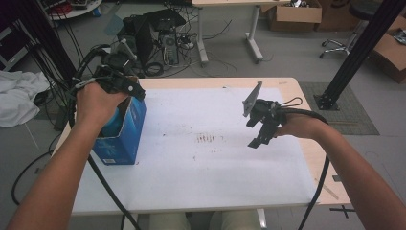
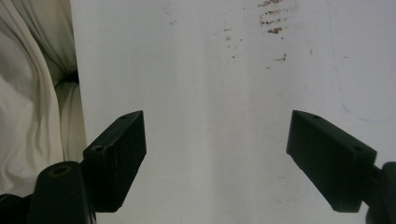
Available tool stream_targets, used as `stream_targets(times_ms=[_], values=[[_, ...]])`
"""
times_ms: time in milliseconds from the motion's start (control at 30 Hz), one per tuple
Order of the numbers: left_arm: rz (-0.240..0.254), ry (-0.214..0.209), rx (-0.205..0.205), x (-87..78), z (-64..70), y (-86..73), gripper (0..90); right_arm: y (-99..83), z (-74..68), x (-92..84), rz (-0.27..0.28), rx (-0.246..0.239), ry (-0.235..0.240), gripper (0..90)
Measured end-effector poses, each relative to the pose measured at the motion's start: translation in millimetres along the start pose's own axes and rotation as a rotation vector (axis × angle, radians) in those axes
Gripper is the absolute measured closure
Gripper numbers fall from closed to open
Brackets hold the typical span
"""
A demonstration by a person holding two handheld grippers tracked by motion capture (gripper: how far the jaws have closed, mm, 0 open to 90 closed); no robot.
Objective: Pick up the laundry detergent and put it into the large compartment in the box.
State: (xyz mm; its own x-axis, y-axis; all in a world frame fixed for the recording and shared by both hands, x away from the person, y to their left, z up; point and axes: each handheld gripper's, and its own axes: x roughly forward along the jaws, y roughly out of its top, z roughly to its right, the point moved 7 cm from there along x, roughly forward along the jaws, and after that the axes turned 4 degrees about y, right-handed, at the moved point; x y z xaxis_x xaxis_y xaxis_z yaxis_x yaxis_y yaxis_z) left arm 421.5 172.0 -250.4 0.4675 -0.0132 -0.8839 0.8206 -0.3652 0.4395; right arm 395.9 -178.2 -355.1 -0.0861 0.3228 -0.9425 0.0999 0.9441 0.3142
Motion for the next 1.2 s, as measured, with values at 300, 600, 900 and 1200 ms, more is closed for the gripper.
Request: stream_targets(times_ms=[300,600,900,1200], values=[[0.028,-0.029,0.104,-2.9,23.9,13.7,18.9,0.5,-0.8,0.2,-0.003,0.005,0.001,19.6],[0.037,-0.061,0.219,5.7,52.9,25.8,18.6,-1.2,0.7,-3.4,0.004,0.014,-0.006,19.7],[0.053,-0.09,0.365,16.7,84.1,37.8,18.6,-4.1,1.4,-7.4,0.007,0.032,-0.015,19.6],[0.037,-0.162,0.533,26.0,112.9,40.0,18.8,-5.1,3.1,-6.2,0.003,0.037,-0.01,19.6]])
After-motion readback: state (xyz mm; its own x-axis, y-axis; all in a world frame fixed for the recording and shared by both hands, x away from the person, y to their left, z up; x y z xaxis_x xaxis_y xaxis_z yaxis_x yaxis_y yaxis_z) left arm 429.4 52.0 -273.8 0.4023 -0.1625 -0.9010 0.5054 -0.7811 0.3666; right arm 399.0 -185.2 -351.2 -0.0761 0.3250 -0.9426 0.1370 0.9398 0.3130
